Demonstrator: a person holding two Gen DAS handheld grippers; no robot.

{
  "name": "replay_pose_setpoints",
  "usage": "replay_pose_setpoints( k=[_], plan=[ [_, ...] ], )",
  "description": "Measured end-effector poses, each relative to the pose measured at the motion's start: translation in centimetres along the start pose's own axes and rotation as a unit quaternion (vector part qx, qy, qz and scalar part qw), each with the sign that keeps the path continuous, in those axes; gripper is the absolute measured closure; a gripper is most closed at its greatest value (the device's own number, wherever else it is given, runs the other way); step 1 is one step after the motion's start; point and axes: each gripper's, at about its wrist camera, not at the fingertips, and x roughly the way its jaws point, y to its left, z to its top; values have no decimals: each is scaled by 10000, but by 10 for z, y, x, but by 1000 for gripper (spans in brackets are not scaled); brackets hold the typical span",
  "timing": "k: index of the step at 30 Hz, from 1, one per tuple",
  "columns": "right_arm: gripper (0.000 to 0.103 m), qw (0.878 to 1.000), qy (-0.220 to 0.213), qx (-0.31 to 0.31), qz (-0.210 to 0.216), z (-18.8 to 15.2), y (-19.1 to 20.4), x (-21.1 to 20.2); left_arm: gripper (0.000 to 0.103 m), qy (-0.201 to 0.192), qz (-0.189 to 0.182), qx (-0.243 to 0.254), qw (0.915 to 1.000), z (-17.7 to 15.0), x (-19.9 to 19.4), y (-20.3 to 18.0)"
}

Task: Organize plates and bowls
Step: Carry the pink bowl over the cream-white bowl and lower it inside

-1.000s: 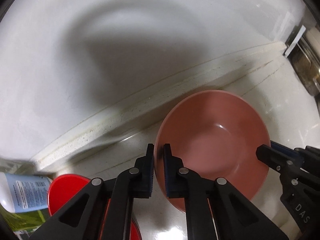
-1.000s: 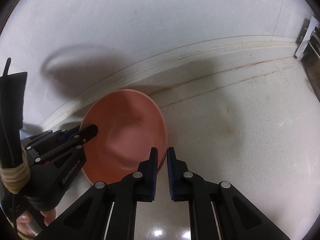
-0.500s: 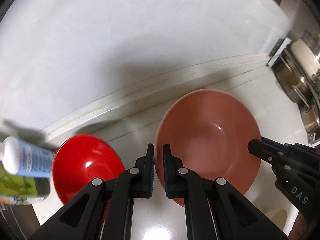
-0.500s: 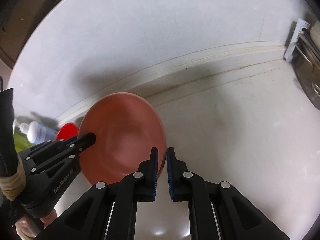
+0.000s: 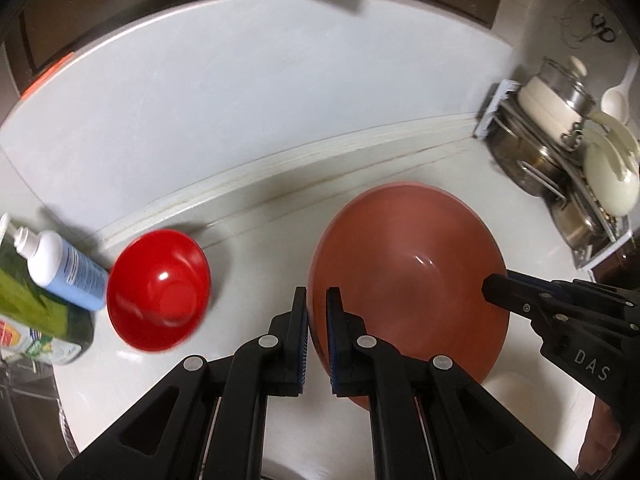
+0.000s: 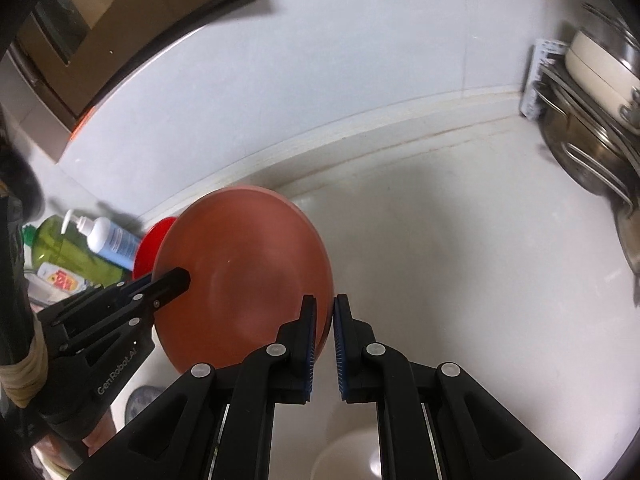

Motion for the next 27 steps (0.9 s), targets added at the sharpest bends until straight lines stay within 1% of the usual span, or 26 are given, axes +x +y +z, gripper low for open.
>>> replay_pose_setpoints(
  k=[2, 7, 12, 19, 24, 27],
  plan=[
    [93, 10000, -40, 16, 4, -7, -6, -3, 93, -68, -6, 19, 10000, -8, -10, -10],
    [93, 9999, -140, 50, -18, -28, -20, -27, 93, -160, -114, 89, 9998, -26, -25, -34],
    [93, 9998, -188, 69, -73, -47, -40, -48, 93, -222, -214, 167, 9994, -39, -33, -54],
    [93, 9993, -290, 53, -215, -68, -53, -67, 93, -164, -419, 136, 9989, -55, -39, -73],
    [93, 9992, -245, 35, -303, -81, -60, -72, 93, -54, -529, 119, 9985, -70, -39, -84],
    [93, 9994, -201, 41, -292, -88, -64, -74, 93, -24, -529, 148, 9985, -78, -39, -89]
  ],
)
